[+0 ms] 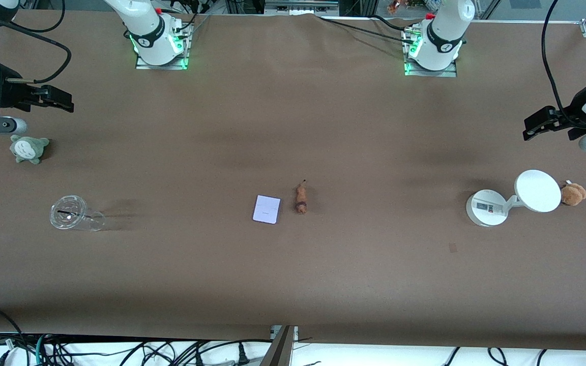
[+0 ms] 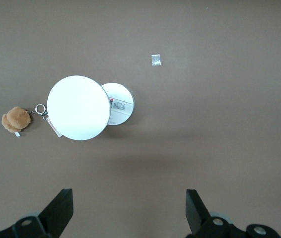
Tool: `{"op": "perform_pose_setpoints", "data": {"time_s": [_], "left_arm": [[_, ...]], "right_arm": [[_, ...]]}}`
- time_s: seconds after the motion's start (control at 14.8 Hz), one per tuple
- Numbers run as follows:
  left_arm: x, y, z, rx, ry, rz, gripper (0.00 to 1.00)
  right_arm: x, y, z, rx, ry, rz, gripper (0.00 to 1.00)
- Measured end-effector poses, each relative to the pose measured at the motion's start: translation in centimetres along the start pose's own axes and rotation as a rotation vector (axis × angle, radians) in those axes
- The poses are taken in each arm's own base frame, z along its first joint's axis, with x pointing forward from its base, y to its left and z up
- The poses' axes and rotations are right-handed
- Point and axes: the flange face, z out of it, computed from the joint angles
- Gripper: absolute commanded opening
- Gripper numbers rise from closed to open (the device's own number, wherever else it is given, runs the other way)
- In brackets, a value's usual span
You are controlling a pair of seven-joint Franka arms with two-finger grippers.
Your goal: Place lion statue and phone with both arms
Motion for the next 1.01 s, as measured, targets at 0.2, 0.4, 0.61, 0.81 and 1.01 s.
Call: {"op": "perform_pose_setpoints", "data": {"time_s": [0.2, 0.4, 0.61, 0.81, 1.01], "left_arm": [[-0.17, 0.1, -0.37, 0.0, 0.007, 0.002, 1.0], [-0.31, 0.35, -0.7, 0.001, 0.014, 0.006, 1.0], [-0.31, 0.34, -0.65, 0.001, 0.012, 0.006, 1.0], [-0.31, 0.32, -0.65, 0.001, 0.012, 0.006, 1.0], [-0.31, 0.16, -0.64, 0.0, 0.012, 0.003, 1.0]], "right_arm": [[0.0, -0.04, 0.0, 0.0, 0.0, -0.001, 1.0], [0.0, -0.14, 0.0, -0.001, 0.0, -0.002, 1.0], [-0.01, -0.37, -0.01, -0.002, 0.0, -0.007, 1.0], [-0.01, -0.43, -0.02, -0.002, 0.0, -0.008, 1.0], [-0.02, -0.99, -0.04, -0.004, 0.0, -0.017, 1.0]]}}
